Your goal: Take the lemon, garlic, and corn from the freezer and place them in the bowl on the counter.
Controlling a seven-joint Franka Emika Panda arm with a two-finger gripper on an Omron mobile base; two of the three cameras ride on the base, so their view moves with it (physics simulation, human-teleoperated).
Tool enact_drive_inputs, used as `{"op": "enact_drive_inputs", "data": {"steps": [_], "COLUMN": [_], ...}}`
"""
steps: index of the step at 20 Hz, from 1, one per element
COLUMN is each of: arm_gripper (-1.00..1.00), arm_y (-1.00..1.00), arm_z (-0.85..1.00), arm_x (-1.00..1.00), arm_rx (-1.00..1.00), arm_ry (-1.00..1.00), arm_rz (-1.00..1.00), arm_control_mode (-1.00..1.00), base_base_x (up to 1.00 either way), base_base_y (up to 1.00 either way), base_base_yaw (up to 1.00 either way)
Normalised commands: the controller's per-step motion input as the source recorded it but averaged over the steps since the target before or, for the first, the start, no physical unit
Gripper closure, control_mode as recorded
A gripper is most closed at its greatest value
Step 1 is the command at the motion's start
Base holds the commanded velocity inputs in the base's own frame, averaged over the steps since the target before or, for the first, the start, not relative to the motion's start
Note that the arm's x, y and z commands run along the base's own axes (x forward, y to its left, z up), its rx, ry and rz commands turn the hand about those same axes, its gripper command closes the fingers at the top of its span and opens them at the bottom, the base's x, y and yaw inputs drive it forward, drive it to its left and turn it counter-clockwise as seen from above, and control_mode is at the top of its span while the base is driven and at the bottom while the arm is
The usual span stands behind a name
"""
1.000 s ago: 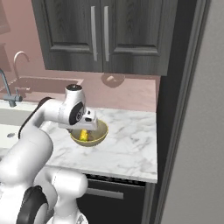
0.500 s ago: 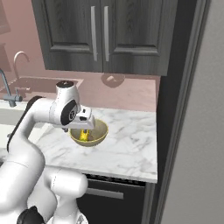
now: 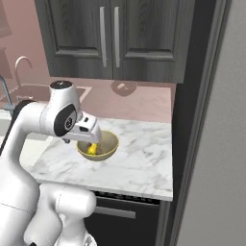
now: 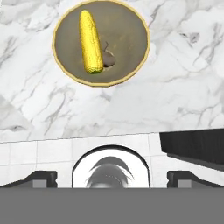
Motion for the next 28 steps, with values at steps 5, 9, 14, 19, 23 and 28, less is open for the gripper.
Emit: {"op": "enact_drive_inputs", "data": {"steps": [5,9,14,19,23,28], "arm_gripper": [-1.00,-1.00,-1.00,-1.00,-1.00,-1.00], "arm_y": [-0.01,-0.03,-0.06,-0.04,-0.09,0.00], "arm_z": [0.39,0.37,0.28,0.19,0.21,0.10], "arm_x": [-0.29,-0.05,-0.17,-0.26,-0.26,-0.24], "arm_rx": [0.00,0.00,0.00,0.00,0.00,0.00], "arm_ry": [0.00,0.00,0.00,-0.02,-0.02,-0.06], "arm_rz": [-0.21,-0.08,0.09,0.09,0.04,0.00], "arm_control_mode": [-1.00,-1.00,-1.00,-1.00,-1.00,-1.00], "base_base_x": [0.00,0.00,0.00,0.00,0.00,0.00], "base_base_y": [0.00,0.00,0.00,0.00,0.00,0.00], "base_base_yaw": [0.00,0.00,0.00,0.00,0.00,0.00]}}
